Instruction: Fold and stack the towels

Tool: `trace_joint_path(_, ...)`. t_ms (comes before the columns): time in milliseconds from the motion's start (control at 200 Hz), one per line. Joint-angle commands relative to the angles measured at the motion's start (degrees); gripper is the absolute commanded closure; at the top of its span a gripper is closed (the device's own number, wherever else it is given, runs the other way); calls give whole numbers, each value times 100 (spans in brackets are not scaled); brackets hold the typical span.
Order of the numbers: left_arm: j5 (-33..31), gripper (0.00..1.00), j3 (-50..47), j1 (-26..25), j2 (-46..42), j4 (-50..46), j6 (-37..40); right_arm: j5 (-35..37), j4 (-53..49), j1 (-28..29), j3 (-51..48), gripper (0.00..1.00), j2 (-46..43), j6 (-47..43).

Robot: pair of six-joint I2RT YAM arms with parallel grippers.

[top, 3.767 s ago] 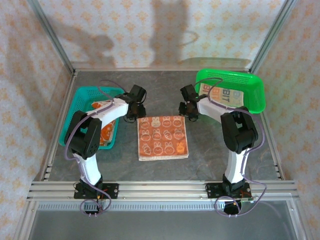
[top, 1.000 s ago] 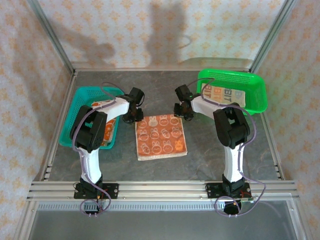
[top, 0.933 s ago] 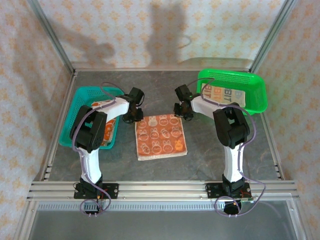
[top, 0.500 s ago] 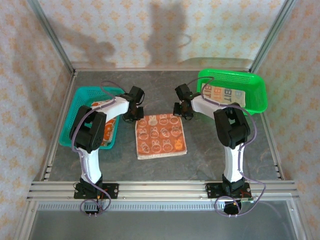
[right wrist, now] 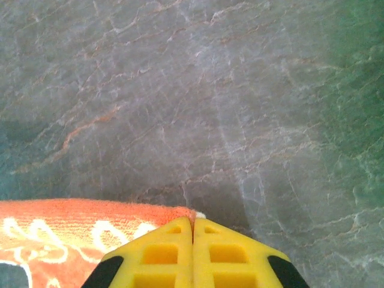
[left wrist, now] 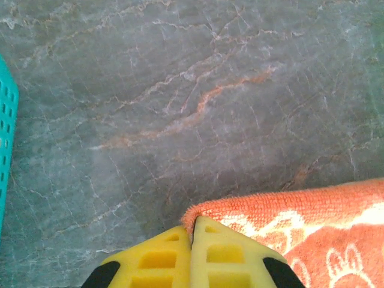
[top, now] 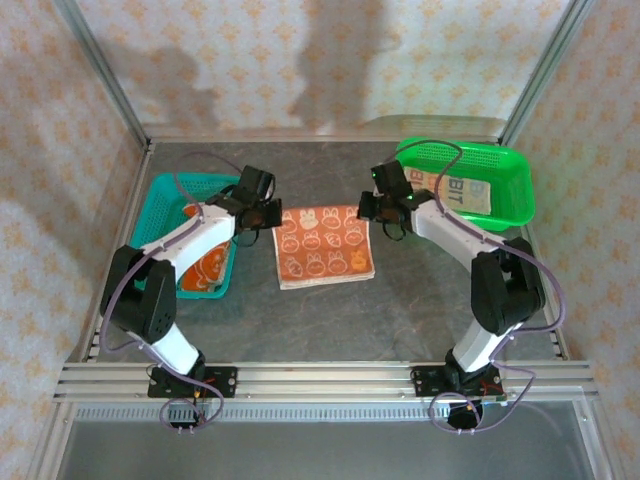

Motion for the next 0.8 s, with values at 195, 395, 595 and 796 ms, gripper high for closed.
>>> trace_joint_path(195,-603,100,-1759,-607,-1113,1290,-159,725,894,501,-1662,96,-956,54)
trace_joint_path(395,-871,43,-2388,-1110,-1898,1053,-607,711,572,579,-2074,48,-1669,336)
trace_joint_path(595,-669,42,-2387,-1144,-2183,415,-1168,534,-191,590,-1739,50,-1588,532)
trace_joint_path(796,-685,54,-2259,-1057,-1718,-24,-1394,214,-397,593,-1617,59,-1015,806)
